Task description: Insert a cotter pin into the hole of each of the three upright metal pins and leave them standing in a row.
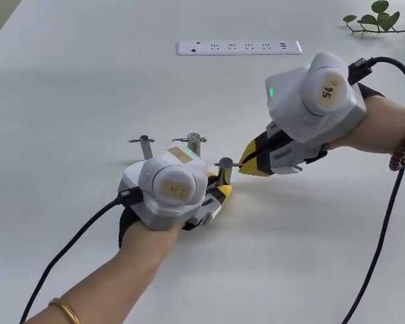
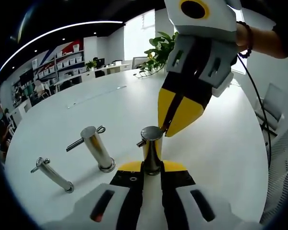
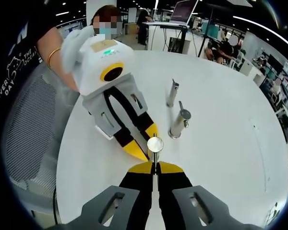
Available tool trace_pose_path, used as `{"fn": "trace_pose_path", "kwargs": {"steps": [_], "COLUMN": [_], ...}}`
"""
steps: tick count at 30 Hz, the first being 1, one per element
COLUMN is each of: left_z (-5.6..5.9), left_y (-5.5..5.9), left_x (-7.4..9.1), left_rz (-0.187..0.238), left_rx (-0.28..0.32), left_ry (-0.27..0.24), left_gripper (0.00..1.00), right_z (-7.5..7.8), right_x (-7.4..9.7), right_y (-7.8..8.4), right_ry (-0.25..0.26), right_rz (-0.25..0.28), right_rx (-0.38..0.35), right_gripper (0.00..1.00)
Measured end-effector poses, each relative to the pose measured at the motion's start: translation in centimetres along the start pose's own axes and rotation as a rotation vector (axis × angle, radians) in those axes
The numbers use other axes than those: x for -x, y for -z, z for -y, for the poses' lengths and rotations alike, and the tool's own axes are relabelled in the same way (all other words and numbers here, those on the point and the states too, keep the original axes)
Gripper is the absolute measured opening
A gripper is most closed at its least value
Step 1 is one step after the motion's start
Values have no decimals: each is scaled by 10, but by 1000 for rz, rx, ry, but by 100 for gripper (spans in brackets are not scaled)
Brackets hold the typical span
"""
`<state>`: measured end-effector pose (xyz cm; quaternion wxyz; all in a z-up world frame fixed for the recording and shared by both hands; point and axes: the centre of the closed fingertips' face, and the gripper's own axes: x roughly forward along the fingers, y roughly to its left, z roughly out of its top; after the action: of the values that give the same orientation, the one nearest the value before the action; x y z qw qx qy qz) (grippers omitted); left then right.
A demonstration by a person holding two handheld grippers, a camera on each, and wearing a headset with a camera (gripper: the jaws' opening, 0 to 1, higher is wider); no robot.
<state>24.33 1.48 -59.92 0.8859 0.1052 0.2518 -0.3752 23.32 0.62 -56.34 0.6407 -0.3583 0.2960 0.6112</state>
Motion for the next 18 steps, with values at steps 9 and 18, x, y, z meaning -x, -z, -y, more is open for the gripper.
{"fn": "trace_pose_path", "kwargs": {"steps": [9, 18], "left_z": [0, 0], "left_y": [0, 0], "left_x": [0, 0], "left_rz": [-1, -1], "left_rx": [0, 3], "left_ry": [-5, -6], "left_gripper": [11, 11], "right_z": [1, 1], "right_x": [-2, 6], "right_y": [-4, -3], "right_ry": [7, 14], "right_rz": [22, 30], "right_rx": [-12, -47], "right_gripper": [0, 1]}}
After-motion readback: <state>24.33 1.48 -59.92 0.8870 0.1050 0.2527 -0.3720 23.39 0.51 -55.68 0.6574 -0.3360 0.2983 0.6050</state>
